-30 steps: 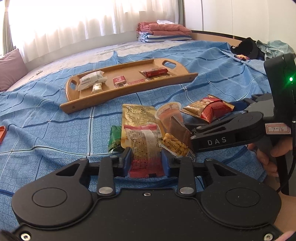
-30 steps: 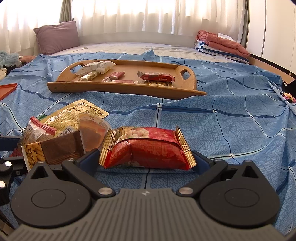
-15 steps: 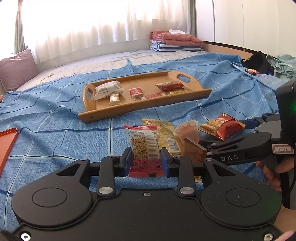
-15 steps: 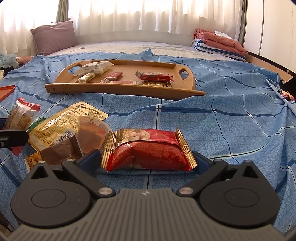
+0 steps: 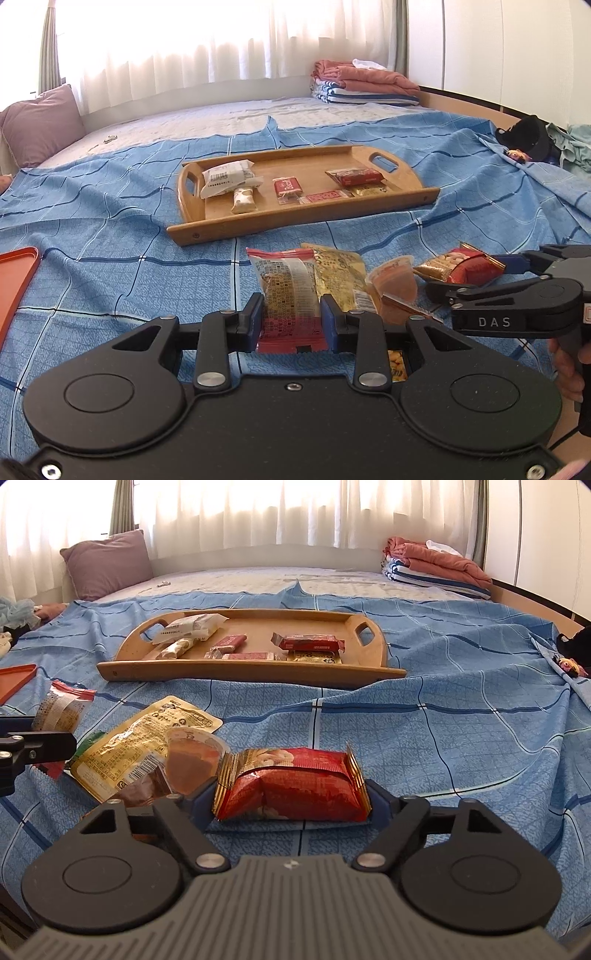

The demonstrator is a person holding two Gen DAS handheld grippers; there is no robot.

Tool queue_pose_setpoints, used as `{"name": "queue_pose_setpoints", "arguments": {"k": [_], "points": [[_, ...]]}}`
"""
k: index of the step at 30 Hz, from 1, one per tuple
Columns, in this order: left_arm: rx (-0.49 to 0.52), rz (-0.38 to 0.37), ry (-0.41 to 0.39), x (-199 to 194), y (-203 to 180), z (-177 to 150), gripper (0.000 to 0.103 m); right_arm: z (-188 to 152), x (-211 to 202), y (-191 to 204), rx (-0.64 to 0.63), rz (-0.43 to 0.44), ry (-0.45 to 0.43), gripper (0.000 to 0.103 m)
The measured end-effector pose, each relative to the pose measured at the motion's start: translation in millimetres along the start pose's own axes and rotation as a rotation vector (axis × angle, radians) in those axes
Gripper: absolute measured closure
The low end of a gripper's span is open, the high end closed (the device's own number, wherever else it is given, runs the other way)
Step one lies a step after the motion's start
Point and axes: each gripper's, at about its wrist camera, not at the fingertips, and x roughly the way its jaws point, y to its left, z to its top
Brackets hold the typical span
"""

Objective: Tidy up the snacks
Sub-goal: 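Grasp the clear pink-and-gold snack bag with the left tool while the right tool grasps the red chip bag, then carry the pink-and-gold bag with the left tool while the right tool carries the red chip bag to the tray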

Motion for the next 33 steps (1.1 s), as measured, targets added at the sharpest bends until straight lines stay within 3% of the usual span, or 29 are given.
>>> {"name": "queue_pose_setpoints", "arguments": {"k": [17, 26, 33], "points": [[-0.093, 0.004, -0.012, 19, 34, 49, 0.072, 36, -12, -17, 0.146, 0.004, -0.045, 0.029], [-0.171, -0.052, 0.004, 48, 57, 93, 0.072, 73, 12, -31, 0.197, 0.016, -0.053, 0.030], [-0.181, -0.063, -0.004, 75, 65, 123, 0.072, 103, 40, -31, 0.156, 0.022, -0.026, 0.030]]}}
